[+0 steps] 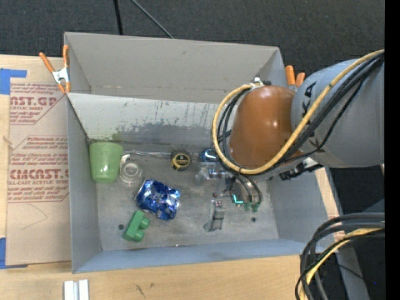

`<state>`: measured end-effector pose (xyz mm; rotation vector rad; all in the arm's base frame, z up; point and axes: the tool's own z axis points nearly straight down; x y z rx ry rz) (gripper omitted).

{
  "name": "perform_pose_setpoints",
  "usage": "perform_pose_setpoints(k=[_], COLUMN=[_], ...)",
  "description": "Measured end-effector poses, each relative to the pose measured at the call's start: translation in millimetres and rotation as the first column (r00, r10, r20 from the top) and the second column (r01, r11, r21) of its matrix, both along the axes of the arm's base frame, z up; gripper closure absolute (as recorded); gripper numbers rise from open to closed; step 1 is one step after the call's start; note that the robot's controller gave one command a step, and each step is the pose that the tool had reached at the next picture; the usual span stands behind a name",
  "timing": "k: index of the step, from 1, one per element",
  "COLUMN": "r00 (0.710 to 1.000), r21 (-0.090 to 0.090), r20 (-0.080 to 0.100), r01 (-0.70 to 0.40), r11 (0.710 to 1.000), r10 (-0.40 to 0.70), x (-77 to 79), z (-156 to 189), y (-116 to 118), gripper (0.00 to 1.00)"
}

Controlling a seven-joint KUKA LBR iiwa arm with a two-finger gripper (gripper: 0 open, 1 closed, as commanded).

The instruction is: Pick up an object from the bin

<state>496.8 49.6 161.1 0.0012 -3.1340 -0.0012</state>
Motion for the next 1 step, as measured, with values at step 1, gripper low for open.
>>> perform_pose_setpoints(k=[1], r00=[0.994], r21=[0.002], r20=[0.004], r01=[0.113], r11=[0.994], r10=[-0.113], x=[21.7], z=[-79.1], y=[101.8], gripper=[0.0])
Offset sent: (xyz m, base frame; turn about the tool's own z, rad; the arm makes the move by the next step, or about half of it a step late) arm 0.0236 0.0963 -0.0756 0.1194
